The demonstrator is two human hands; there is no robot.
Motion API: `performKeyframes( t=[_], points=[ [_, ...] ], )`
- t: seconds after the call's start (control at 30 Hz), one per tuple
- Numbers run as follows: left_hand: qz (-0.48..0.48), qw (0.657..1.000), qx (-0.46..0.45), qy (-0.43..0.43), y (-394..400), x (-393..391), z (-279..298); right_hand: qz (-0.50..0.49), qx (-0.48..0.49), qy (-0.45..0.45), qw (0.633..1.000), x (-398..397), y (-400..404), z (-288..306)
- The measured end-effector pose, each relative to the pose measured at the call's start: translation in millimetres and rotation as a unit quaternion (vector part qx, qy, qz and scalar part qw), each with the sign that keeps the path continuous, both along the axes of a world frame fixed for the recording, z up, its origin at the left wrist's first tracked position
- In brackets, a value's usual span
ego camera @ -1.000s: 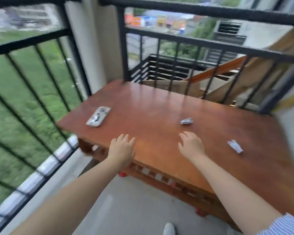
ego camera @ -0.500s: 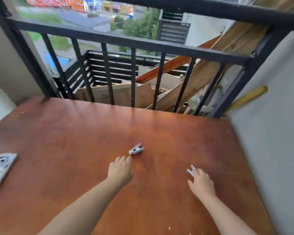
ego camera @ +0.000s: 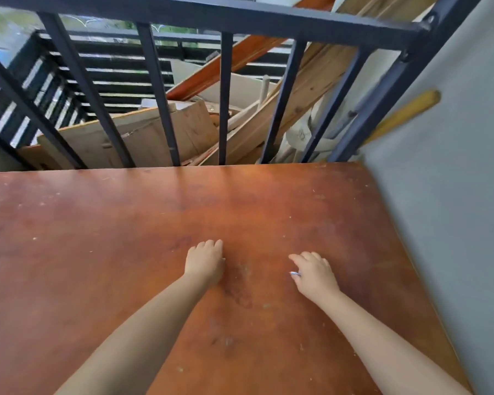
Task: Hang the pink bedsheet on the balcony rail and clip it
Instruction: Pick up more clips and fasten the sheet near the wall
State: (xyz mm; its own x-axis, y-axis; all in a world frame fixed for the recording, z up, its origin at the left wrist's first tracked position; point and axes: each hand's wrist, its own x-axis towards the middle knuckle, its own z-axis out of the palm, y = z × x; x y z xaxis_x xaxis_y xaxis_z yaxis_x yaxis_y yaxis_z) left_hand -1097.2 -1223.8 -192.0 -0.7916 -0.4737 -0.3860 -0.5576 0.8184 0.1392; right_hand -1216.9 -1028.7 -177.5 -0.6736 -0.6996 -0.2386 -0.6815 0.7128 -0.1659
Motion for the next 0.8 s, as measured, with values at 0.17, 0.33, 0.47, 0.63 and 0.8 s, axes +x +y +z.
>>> performKeyframes(
  t=[0.17, 0.33, 0.47, 0.63, 0.8],
  points=[
    [0.066, 0.997, 0.027, 0.025, 6, 23, 26, 0.085, -0.102, -0.074, 0.988, 15, -36, 27],
    [0.252, 0.956, 0.039, 0.146, 28, 89, 67, 0.155, -0.177, -0.183, 0.955, 58, -71, 56],
    [0.393, 0.891, 0.019, 0.227, 61, 175, 99, 0.267, -0.175, -0.247, 0.915, 127, -91, 80],
    [0.555, 0.798, -0.017, 0.233, 129, 315, 126, 0.450, -0.183, -0.309, 0.818, 250, -91, 121],
    [0.719, 0.638, -0.093, 0.260, 258, 465, 159, 0.617, -0.147, -0.323, 0.702, 416, -40, 156]
  ],
)
